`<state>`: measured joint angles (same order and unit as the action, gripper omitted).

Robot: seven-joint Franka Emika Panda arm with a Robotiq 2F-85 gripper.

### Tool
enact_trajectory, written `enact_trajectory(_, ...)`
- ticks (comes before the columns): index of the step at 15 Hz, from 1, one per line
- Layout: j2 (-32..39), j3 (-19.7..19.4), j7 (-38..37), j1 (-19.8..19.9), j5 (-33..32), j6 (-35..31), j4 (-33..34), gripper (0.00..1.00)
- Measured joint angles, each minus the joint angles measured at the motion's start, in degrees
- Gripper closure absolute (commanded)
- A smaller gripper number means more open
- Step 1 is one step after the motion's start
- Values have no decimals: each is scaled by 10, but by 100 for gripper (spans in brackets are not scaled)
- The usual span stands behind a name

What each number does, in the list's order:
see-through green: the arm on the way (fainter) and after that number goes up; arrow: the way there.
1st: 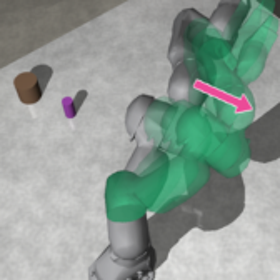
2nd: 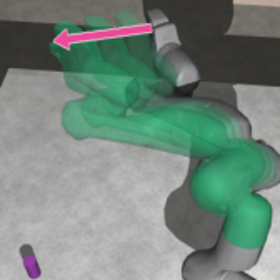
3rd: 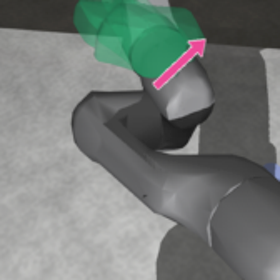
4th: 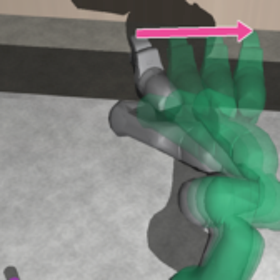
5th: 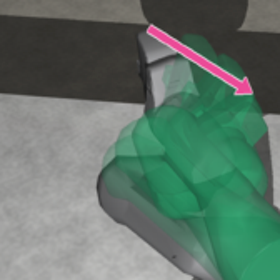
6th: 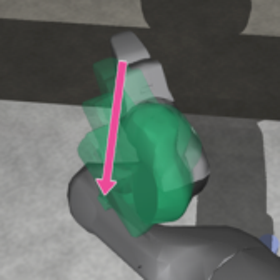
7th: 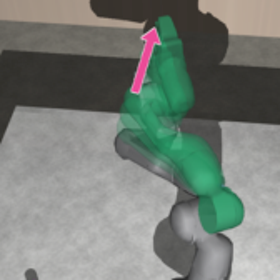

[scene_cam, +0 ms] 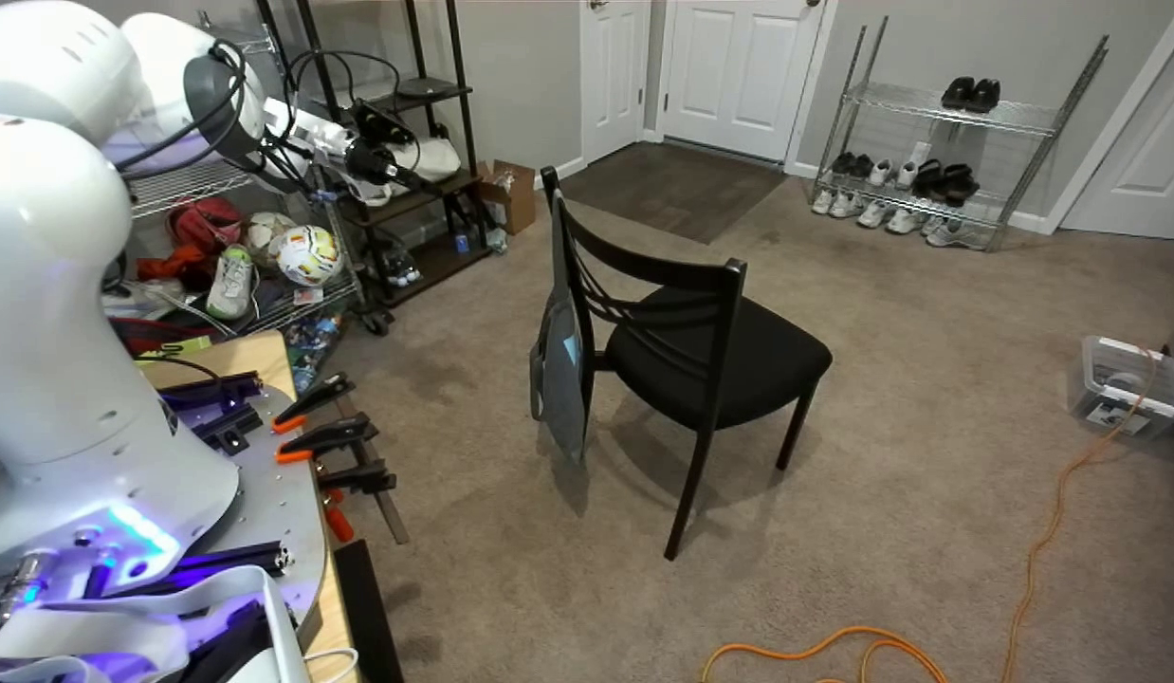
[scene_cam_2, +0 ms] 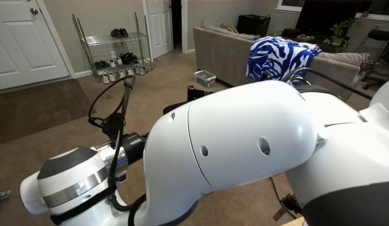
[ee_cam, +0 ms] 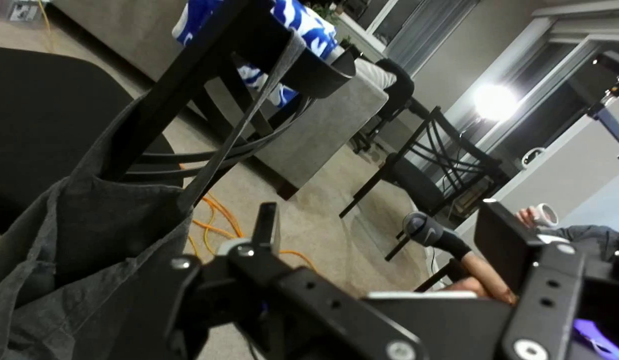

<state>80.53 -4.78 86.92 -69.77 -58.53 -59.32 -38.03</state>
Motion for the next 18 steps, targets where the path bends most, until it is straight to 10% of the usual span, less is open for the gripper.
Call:
enact_trajectory(10,48,-22,60,-40,-185,-90,-32,0)
enact_trajectory(18,47,-29,41,-20,-208,-105,-98,0)
